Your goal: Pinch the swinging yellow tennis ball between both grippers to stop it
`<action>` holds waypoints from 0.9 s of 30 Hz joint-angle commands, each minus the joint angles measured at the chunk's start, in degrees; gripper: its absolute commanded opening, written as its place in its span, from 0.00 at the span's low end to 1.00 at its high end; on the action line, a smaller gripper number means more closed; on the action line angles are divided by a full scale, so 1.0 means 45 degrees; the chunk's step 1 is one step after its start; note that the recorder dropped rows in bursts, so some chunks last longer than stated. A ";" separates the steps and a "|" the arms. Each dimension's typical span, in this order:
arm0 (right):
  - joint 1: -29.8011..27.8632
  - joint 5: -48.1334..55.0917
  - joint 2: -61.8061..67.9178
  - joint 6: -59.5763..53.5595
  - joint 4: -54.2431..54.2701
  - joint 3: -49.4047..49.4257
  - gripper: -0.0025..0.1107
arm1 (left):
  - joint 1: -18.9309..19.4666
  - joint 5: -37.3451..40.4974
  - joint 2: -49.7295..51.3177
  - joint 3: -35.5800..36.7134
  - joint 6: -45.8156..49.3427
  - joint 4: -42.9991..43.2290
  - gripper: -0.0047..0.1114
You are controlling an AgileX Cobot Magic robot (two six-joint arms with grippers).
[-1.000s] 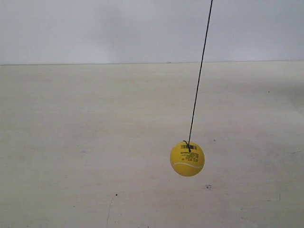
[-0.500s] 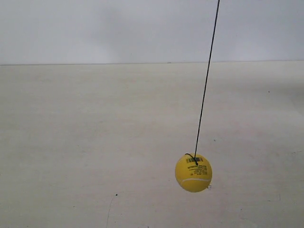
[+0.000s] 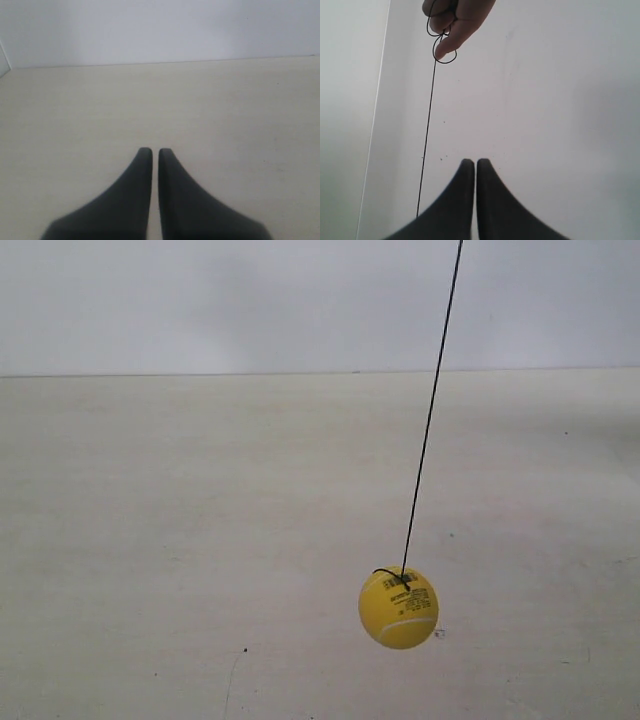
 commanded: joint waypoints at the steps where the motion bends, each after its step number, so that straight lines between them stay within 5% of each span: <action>1: -0.0001 -0.0039 -0.0080 0.0022 0.0019 -0.0080 0.02 | 0.0000 0.0002 -0.0026 -0.0012 0.0065 -0.0035 0.08; 8: -0.0001 0.0401 -0.0080 -0.0527 0.0281 -0.0055 0.02 | 0.0000 0.0002 -0.0026 -0.0012 0.0065 -0.0035 0.08; 16: -0.0026 0.0409 -0.0080 -0.4984 0.3751 -0.0055 0.02 | 0.0000 0.0002 -0.0026 -0.0012 0.0065 -0.0035 0.08; 27: -0.1097 -0.3474 -0.0080 -0.6537 0.4750 0.1912 0.02 | 0.0000 0.0002 -0.0026 -0.0012 0.0065 -0.0035 0.08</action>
